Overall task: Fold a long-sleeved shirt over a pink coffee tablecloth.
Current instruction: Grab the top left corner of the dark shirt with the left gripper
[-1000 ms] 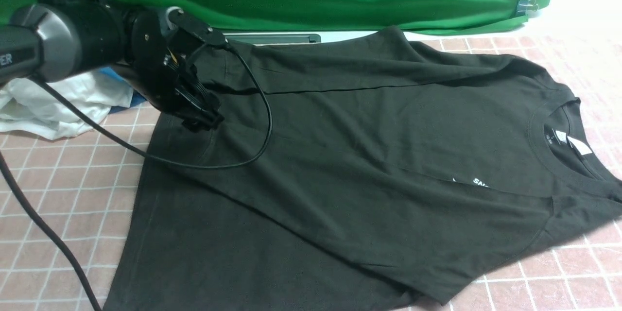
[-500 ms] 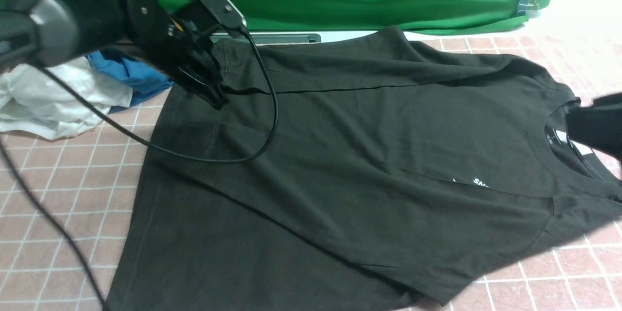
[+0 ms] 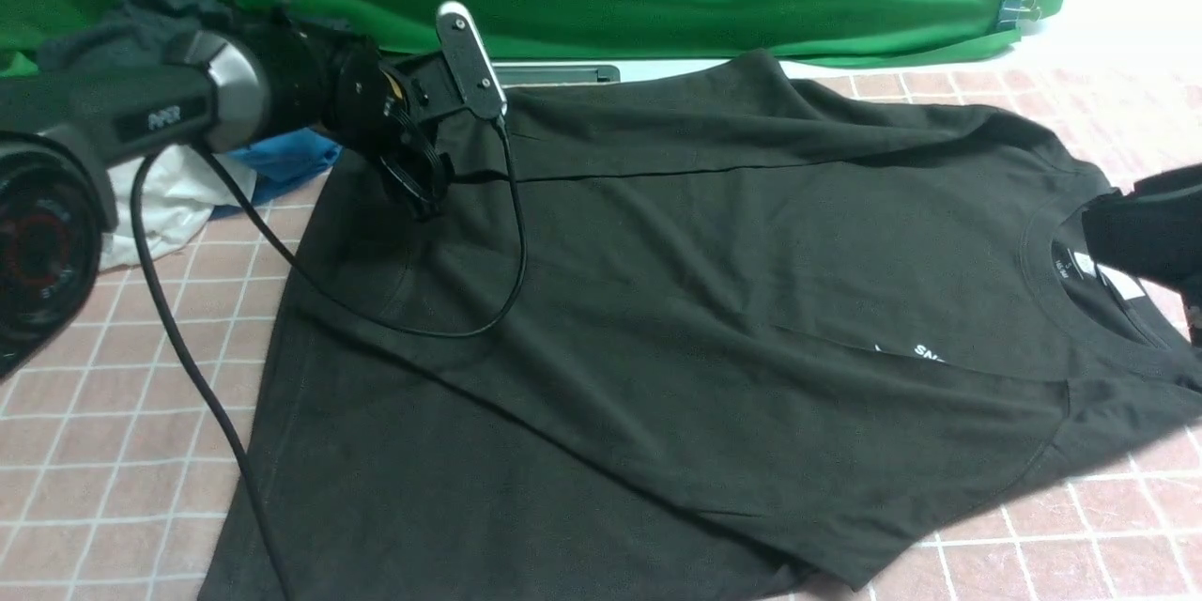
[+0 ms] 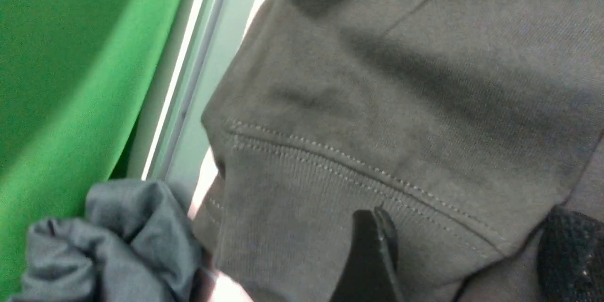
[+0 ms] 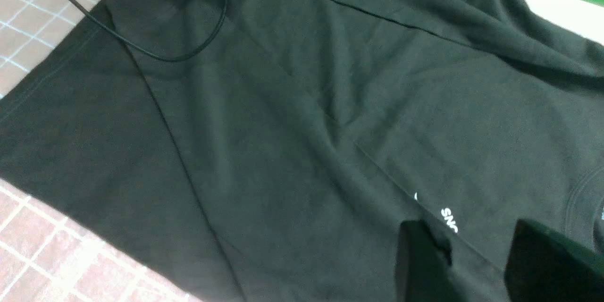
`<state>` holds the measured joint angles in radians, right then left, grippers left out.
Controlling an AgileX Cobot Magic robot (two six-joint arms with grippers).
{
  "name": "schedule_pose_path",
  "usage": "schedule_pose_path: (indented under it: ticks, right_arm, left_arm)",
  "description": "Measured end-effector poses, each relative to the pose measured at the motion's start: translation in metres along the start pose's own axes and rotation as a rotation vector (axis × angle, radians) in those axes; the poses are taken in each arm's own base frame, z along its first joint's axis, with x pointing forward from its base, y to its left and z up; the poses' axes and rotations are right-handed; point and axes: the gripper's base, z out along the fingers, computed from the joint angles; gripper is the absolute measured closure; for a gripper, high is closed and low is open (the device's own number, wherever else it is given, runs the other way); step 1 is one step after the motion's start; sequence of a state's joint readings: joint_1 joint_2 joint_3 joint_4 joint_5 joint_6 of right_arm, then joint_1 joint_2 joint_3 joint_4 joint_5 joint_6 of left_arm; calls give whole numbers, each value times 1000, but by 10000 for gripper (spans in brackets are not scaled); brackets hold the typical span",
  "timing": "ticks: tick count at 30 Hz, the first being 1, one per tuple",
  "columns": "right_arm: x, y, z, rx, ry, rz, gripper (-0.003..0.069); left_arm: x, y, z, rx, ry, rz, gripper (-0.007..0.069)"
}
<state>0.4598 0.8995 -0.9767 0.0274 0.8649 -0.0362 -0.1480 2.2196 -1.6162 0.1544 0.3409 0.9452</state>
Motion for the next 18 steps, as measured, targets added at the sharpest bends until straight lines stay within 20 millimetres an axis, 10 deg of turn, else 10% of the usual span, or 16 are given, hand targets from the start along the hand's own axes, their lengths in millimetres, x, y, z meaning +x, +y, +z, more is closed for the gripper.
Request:
schedule_pose_path:
  ticks: [7,13,18]
  right_arm:
    - [0,0,0,0,0,0,410]
    - [0,0,0,0,0,1,413]
    - [1,0,0,0,9,2,414]
  left_arm:
    - [0,-1,7,-35,-18,30,302]
    - [0,0,7,-39,-20,35,563]
    - [1,0,-1,7,18,32,588]
